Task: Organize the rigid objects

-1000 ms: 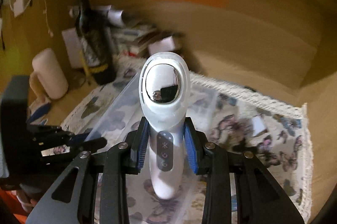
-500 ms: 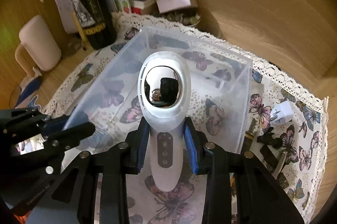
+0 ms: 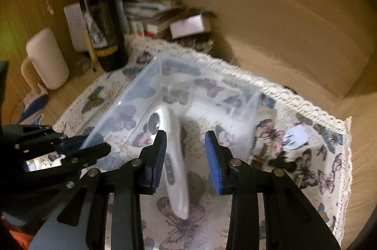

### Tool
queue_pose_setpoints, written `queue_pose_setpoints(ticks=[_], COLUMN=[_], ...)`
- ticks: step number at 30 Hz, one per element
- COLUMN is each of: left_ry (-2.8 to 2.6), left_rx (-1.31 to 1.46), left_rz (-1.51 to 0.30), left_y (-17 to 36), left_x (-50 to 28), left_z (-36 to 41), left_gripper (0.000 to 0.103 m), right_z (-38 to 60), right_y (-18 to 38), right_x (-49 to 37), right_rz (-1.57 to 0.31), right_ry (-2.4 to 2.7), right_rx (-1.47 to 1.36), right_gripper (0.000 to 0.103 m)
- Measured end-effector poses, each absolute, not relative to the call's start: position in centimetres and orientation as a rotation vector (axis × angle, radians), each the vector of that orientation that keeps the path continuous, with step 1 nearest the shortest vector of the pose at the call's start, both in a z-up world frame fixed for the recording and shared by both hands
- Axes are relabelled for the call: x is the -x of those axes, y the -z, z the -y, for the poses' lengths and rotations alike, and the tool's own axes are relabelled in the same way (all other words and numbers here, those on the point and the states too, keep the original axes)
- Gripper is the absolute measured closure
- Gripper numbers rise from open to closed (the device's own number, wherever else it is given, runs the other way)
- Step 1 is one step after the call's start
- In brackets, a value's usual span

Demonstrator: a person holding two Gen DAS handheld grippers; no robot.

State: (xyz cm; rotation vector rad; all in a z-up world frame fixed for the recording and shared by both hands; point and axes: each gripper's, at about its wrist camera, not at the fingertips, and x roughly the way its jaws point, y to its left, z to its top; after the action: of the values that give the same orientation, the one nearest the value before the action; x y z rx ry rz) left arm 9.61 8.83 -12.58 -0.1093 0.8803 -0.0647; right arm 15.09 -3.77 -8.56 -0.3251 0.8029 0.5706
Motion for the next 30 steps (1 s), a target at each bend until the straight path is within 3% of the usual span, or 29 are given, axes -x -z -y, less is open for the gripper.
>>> queue_pose_setpoints(ticks=[11,21,30], left_ry=[0.054,0.053,0.053], left_rx=[0.096,0.101,0.100], left_rz=[-0.887,-0.890,-0.889], left_y=[12.6,12.5,12.5], left_x=[-9.7,-9.7,-9.7], left_z=[-8.8,-8.9,-8.9], left_gripper=[0.092,0.092,0.092], right_z=[12.7,21.2,21.7], right_y=[6.6,11.8,15.7], right_x=[-15.6,-17.9,-18.8], right_rz=[-0.745,-0.913,-1.001], right_ry=[-0.358,-0.130,-0.142], right_rx=[0.212,0.130,0.081], right_gripper=[0.065,0.063,0.063])
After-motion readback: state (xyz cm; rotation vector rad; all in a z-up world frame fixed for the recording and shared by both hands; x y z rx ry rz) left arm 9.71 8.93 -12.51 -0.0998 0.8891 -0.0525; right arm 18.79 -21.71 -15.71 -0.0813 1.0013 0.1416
